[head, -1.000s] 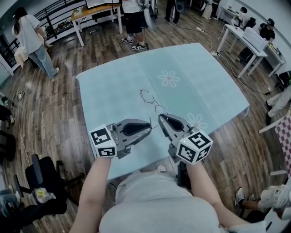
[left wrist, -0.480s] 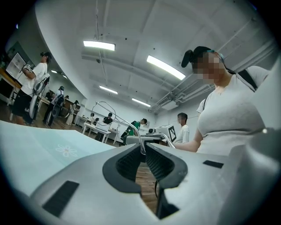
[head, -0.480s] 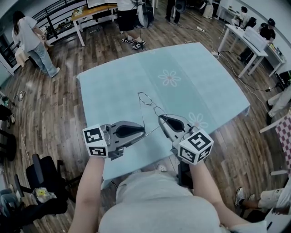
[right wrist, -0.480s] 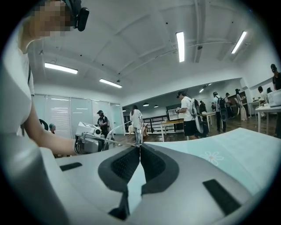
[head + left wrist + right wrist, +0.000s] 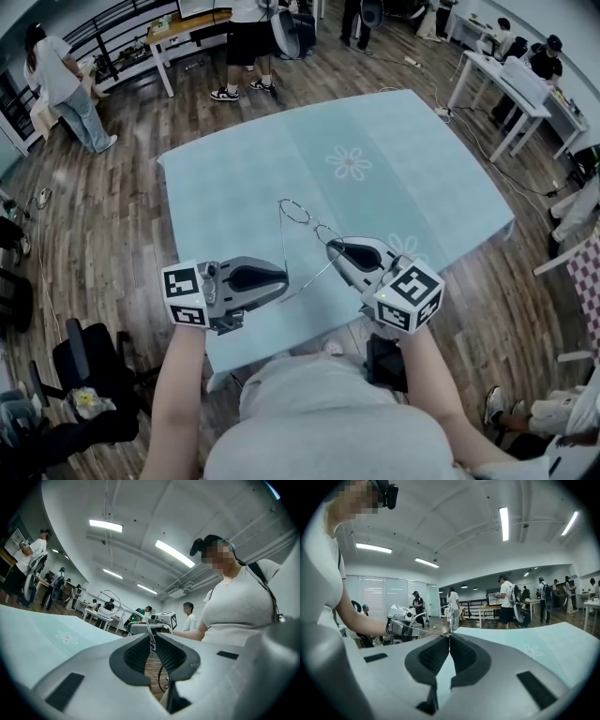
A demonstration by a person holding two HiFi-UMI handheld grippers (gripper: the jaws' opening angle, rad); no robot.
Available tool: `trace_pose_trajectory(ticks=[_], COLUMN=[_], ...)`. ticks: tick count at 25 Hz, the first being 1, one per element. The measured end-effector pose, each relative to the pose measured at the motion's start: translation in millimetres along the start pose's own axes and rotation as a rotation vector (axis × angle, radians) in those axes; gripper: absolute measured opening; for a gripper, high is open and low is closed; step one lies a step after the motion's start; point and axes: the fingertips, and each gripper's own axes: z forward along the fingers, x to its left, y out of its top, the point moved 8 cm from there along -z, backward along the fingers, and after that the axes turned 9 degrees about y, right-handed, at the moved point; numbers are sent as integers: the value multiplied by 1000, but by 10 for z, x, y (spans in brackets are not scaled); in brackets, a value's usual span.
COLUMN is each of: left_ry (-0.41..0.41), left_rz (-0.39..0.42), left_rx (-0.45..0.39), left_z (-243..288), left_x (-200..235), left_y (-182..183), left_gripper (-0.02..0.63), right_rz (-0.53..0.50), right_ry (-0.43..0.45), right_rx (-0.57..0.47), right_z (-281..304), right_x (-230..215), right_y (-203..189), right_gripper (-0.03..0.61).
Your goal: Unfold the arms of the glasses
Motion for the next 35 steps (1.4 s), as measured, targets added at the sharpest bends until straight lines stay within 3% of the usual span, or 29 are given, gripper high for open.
trace_pose_trajectory(ticks=[9,20,35], left_ry=[-14,3,205], left_rz=[-12,-3,44], left_rx=[18,61,-21], left_z=[-75,-252,-560], left_x=[-34,-1,170], left_y=[0,22,56], left_gripper=[43,43,28], right_rz=[-80,-159,-166], right_ry=[78,114,63], right_rx=[46,83,96], right_z=[-72,-94,-153], right_x=[-152,-200,-264], right_y=[34,10,-86], right_gripper=[11,11,11])
